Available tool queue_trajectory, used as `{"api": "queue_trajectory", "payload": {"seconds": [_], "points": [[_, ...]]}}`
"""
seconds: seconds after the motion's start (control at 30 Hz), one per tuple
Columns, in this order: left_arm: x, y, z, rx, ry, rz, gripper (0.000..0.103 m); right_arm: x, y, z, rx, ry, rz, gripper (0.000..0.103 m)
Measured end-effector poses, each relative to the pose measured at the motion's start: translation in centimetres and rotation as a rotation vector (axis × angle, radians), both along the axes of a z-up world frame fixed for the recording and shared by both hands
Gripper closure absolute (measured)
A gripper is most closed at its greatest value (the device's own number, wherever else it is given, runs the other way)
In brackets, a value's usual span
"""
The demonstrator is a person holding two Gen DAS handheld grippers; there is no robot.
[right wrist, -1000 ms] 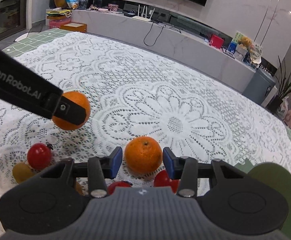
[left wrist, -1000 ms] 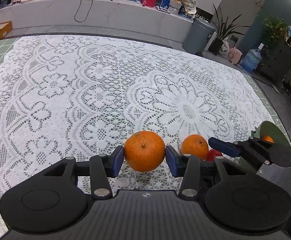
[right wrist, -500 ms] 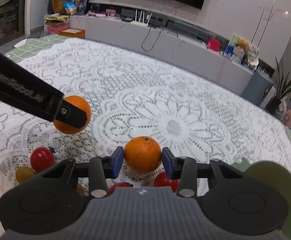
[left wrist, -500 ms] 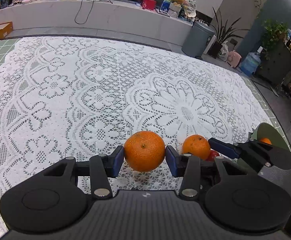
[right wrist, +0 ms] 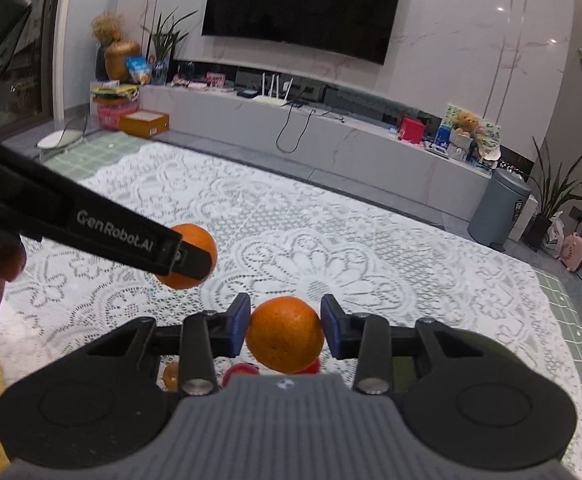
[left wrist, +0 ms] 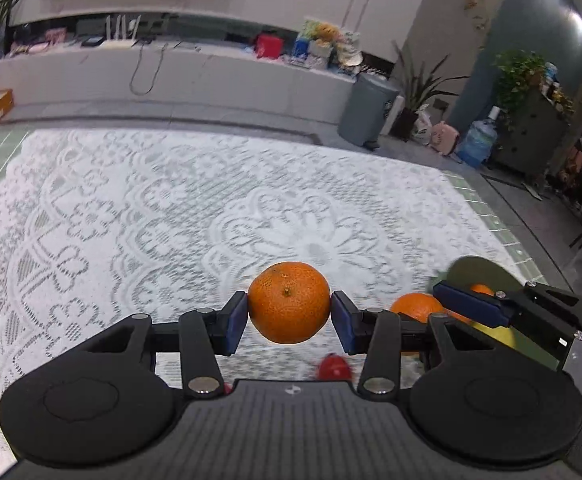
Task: Organize fruits
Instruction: 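Lift both oranges and carry them over the green colander, then lower both oranges into the colander and open both tools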
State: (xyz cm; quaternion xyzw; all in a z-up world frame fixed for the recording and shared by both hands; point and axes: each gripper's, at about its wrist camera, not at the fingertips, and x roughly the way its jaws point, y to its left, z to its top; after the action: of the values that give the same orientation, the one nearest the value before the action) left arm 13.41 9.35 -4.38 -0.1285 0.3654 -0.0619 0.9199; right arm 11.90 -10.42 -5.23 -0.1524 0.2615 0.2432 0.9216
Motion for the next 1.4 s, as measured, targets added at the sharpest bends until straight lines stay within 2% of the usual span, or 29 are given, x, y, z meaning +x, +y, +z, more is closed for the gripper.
{"api": "queue_trajectory", "payload": {"seconds": [0.27,0.37,0.47,0.57,0.67,0.93,0.97,1.0,1.03,1.2,1.33,1.4], "points": [[-1.1,-4.7,2.3,-0.039,0.003,-0.118,0.052,-1.0,-6.7,2.1,0.082,0.081,-0.117,0.068],[-1.4,-7.2,3.1,-0.011,-0.010,-0.178,0.052,-0.9,-9.5,2.6,0.099,0.113,-0.169,0.068],[-1.5,-9.7,3.5,0.010,-0.008,-0.241,0.052,-0.8,-11.9,2.8,0.075,0.125,-0.219,0.068],[-1.3,-12.0,3.3,0.035,0.009,-0.293,0.052,-0.7,-14.3,2.3,0.058,0.148,-0.261,0.068],[-0.8,-14.0,2.6,0.057,0.048,-0.331,0.052,-0.8,-16.2,1.6,0.082,0.182,-0.304,0.068],[0.7,-17.0,0.6,0.114,0.134,-0.382,0.052,0.5,-16.3,-0.1,0.077,0.240,-0.326,0.069],[0.9,-17.1,0.4,0.120,0.145,-0.384,0.052,0.7,-16.4,-0.2,0.083,0.248,-0.331,0.073],[1.1,-17.2,0.1,0.126,0.155,-0.384,0.052,1.0,-16.6,-0.4,0.091,0.258,-0.338,0.090],[1.3,-17.3,-0.1,0.132,0.164,-0.385,0.052,1.4,-16.8,-0.5,0.101,0.274,-0.347,0.092],[2.1,-17.7,-1.1,0.152,0.192,-0.391,0.052,2.3,-17.0,-1.4,0.113,0.321,-0.364,0.092],[2.4,-18.0,-1.1,0.169,0.182,-0.389,0.052,2.7,-16.8,-1.8,0.110,0.338,-0.363,0.092],[2.5,-17.9,-1.1,0.176,0.182,-0.393,0.052,2.9,-16.9,-1.9,0.114,0.344,-0.370,0.088]]}}
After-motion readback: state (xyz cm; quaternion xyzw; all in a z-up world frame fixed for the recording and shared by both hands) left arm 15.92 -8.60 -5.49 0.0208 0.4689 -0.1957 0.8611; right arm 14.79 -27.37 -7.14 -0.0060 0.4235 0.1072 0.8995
